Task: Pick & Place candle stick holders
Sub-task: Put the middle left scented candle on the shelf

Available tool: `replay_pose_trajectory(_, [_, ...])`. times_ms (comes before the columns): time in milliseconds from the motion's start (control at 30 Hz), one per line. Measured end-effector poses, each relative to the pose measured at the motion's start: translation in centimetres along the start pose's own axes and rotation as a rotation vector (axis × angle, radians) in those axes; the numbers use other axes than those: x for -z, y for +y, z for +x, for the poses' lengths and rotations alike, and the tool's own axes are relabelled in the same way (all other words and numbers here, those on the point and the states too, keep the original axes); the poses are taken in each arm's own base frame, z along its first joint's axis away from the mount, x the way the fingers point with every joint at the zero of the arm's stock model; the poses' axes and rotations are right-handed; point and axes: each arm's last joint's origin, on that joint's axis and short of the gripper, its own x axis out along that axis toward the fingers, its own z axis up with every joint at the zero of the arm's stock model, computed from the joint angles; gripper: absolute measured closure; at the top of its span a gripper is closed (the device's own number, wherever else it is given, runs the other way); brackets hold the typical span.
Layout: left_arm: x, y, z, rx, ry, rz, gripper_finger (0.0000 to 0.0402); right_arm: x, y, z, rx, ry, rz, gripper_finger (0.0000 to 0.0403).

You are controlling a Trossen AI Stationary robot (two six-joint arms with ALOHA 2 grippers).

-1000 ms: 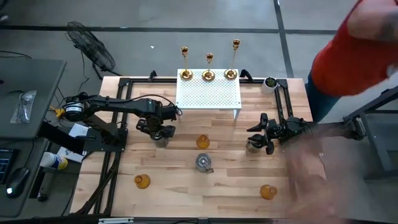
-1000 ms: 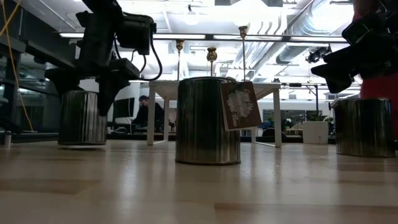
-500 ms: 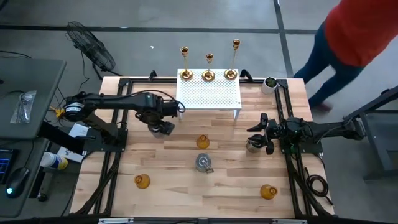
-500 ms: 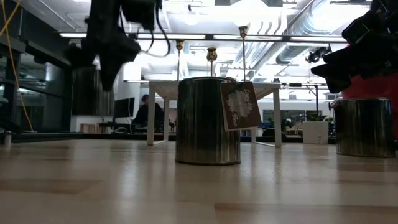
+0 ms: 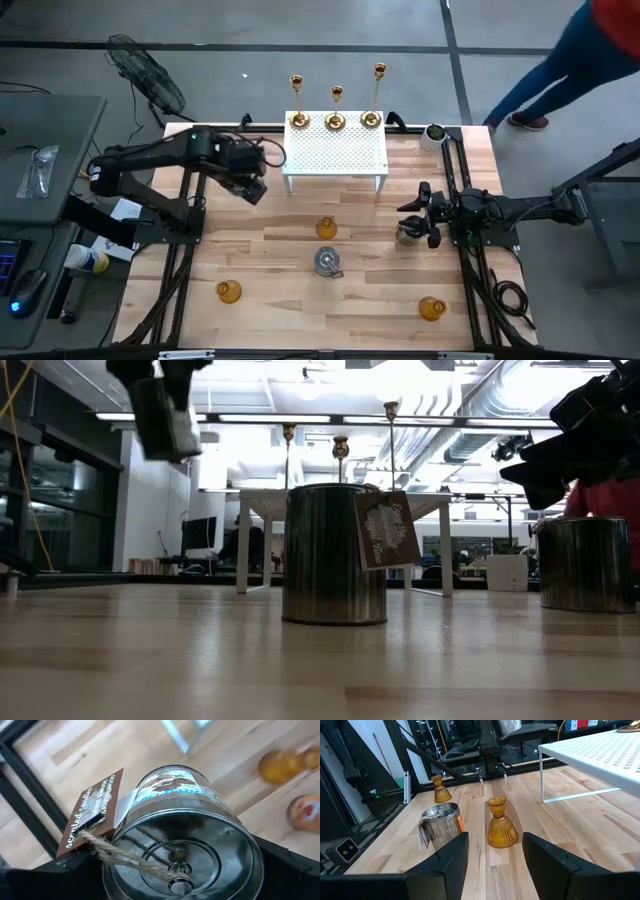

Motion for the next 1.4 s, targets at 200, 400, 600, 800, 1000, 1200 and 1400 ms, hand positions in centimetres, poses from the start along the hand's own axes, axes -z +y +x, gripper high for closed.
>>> replay_pose_trajectory(200, [-2.4,-0.5,-0.1,0.023,0.012,-0.002,0.005,0.0,0.0,0.0,0.0,0.0,0.0,0.0224])
replay_pose_trajectory(400, [-6.0,-1.1,0.1,0.044,0.006,-0.031,0.005,0.0,0.0,0.0,0.0,0.0,0.0,0.0224])
replay_pose_trajectory(600, [-9.9,-1.7,0.7,0.073,0.008,-0.084,0.005,0.0,0.0,0.0,0.0,0.0,0.0,0.0224])
replay_pose_trajectory(800, [-12.3,-3.2,2.0,0.065,-0.011,0.123,0.005,0.0,0.0,0.0,0.0,0.0,0.0,0.0224])
replay_pose_trajectory(1000, [-13.5,-3.1,2.6,0.035,-0.027,0.214,0.005,0.0,0.0,0.0,0.0,-0.001,0.0,0.0224])
replay_pose_trajectory(1200, [-15.3,-2.1,4.0,0.035,-0.029,-0.043,0.005,0.0,0.0,0.0,0.002,-0.001,0.0,0.0224])
replay_pose_trajectory(1400, [-16.0,-1.8,4.9,0.076,0.002,-0.158,0.005,0.0,0.0,0.0,0.001,0.001,0.0,0.0224])
